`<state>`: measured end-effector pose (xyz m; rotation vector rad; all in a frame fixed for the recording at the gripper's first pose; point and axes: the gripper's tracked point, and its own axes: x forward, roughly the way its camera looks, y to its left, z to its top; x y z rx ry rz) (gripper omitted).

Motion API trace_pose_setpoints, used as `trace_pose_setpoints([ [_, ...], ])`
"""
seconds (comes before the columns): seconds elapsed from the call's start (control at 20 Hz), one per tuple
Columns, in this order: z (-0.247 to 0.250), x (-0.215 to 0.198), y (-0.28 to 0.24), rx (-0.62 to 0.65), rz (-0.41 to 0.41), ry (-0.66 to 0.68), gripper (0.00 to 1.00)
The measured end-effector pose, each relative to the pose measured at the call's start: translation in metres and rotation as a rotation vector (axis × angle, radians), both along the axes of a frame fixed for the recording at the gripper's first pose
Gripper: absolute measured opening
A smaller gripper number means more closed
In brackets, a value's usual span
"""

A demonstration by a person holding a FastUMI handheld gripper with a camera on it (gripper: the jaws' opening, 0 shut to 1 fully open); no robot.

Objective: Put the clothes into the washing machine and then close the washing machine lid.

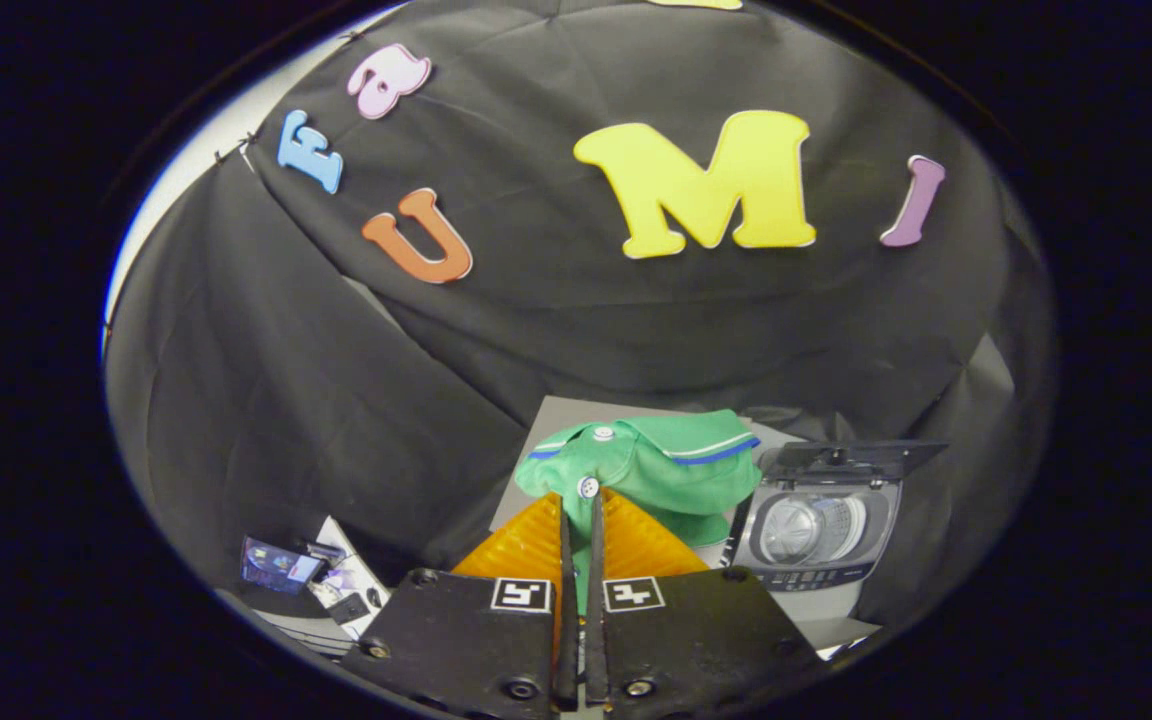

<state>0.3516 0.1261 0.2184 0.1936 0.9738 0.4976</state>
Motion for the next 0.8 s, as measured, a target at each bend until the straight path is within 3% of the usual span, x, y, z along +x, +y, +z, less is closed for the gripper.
trace_pose_setpoints([
  [0.45,0.027,-0.021,-0.093,-0.015,-0.131,-0.076,0.06],
  [0.8,-0.017,-0.026,-0.168,0.002,-0.195,-0.042,0.06],
])
